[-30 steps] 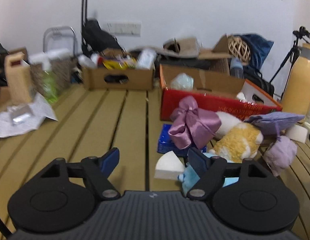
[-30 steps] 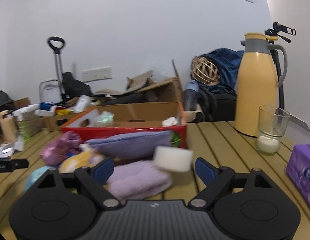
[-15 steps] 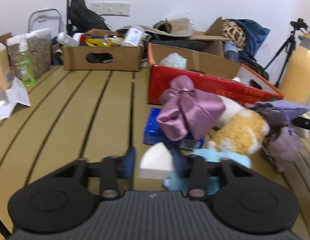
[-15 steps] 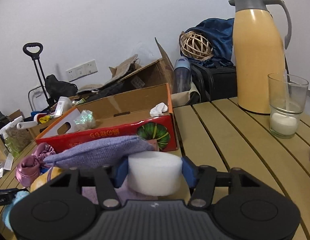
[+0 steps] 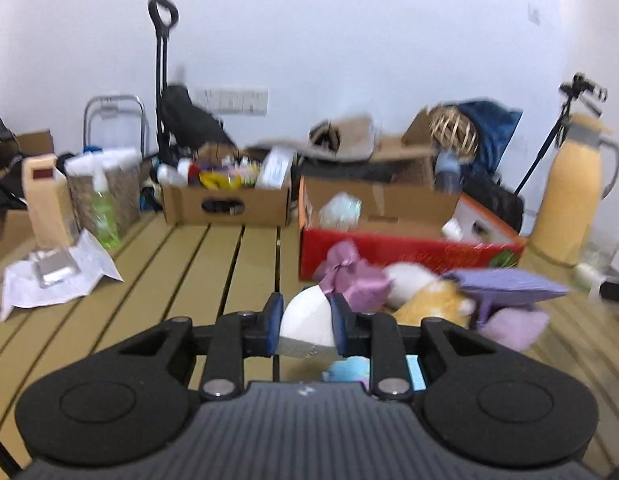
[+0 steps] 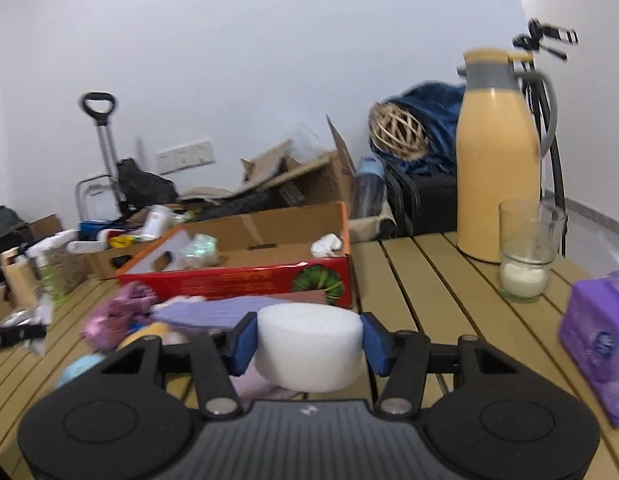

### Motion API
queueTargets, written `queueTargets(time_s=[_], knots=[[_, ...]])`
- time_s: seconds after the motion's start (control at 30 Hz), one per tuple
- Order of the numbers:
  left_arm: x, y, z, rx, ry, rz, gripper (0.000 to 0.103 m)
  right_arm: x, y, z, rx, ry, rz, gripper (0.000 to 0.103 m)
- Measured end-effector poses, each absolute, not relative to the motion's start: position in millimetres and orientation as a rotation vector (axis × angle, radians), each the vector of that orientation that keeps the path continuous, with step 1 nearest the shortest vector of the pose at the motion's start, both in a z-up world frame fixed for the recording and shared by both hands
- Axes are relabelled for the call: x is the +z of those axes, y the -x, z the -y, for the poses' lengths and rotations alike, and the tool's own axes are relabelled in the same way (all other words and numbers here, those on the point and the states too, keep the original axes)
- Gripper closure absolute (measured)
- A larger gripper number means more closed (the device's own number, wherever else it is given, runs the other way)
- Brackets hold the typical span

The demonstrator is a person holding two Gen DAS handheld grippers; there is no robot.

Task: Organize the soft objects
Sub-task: 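Grasp the white foam cylinder with the right tool while the left tool grasps a white foam wedge, then carry both foam pieces to the cardboard box and release them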

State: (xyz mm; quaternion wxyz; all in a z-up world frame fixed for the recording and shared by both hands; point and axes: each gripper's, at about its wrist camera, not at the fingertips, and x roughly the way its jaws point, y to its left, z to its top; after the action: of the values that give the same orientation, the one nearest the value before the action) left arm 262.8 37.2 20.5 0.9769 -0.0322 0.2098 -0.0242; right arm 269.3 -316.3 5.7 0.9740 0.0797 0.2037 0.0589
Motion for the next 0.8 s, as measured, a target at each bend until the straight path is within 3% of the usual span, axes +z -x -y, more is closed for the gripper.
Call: queueTargets(time_s=[0.4, 0.8], knots=[[49.2, -154.6, -19.8, -0.098, 0.067, -0.323, 0.076, 38.2, -150.0, 281.2, 0.240, -0.081, -0.324, 0.049], [69.0, -146.3, -10.2, -0.118, 0.058, -0.249, 0.075, 56.5, -133.9, 274.8, 0.256, -0.072, -0.250, 0.049]])
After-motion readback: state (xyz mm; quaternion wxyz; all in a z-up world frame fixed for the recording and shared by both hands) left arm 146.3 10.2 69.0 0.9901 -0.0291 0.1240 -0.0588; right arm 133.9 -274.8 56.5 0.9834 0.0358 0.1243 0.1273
